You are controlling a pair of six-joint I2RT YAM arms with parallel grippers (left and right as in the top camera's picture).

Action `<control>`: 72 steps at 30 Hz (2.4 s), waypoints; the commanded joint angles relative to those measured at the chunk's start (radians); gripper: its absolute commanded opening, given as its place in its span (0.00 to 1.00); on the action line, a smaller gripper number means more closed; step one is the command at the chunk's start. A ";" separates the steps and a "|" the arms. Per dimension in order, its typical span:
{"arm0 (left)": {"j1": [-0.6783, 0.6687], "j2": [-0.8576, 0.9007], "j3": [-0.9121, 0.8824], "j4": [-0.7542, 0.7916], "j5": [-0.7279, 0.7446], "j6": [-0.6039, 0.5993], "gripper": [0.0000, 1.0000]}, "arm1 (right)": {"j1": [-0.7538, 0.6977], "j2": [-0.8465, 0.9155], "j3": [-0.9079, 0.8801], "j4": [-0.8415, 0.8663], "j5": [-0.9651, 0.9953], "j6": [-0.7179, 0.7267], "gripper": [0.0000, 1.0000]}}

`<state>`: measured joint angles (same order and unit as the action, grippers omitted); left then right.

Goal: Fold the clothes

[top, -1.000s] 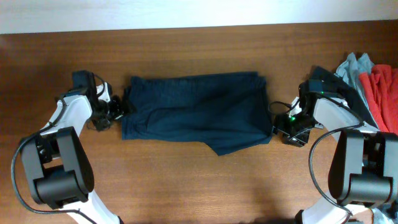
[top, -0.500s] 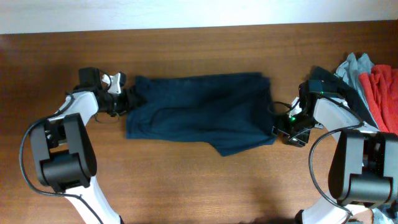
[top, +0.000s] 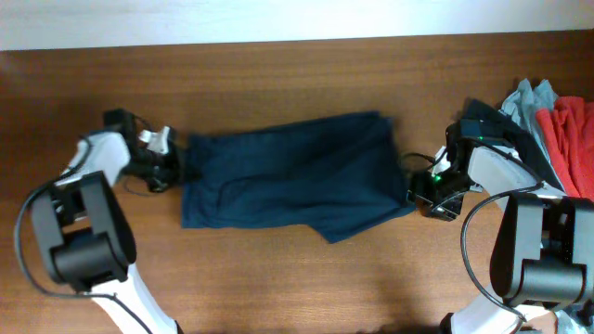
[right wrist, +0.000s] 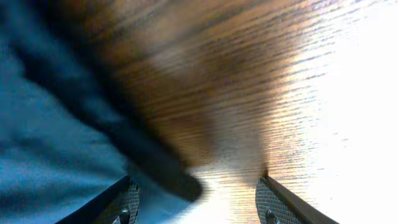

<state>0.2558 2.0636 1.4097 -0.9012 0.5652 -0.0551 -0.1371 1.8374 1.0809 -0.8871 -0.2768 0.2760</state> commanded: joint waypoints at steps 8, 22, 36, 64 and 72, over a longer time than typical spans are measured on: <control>-0.209 -0.234 0.327 -0.156 -0.300 0.018 0.00 | -0.007 -0.021 0.011 -0.008 0.015 -0.010 0.65; -0.799 -0.110 0.327 -0.050 -0.695 -0.425 0.00 | -0.007 -0.021 0.011 -0.014 -0.022 -0.010 0.65; -0.845 0.032 0.327 0.210 -0.660 -0.606 0.01 | -0.007 -0.021 0.011 0.001 -0.030 -0.010 0.65; -0.867 0.134 0.583 0.120 -0.654 -0.534 0.05 | 0.192 0.117 0.011 0.547 -0.204 0.047 0.04; -0.869 0.135 0.638 0.163 -0.610 -0.581 0.05 | 0.170 0.202 0.013 0.518 -0.220 0.134 0.04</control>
<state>-0.6128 2.2005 2.0247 -0.7536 -0.0845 -0.6102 0.0387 1.9823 1.1046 -0.3439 -0.5629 0.3779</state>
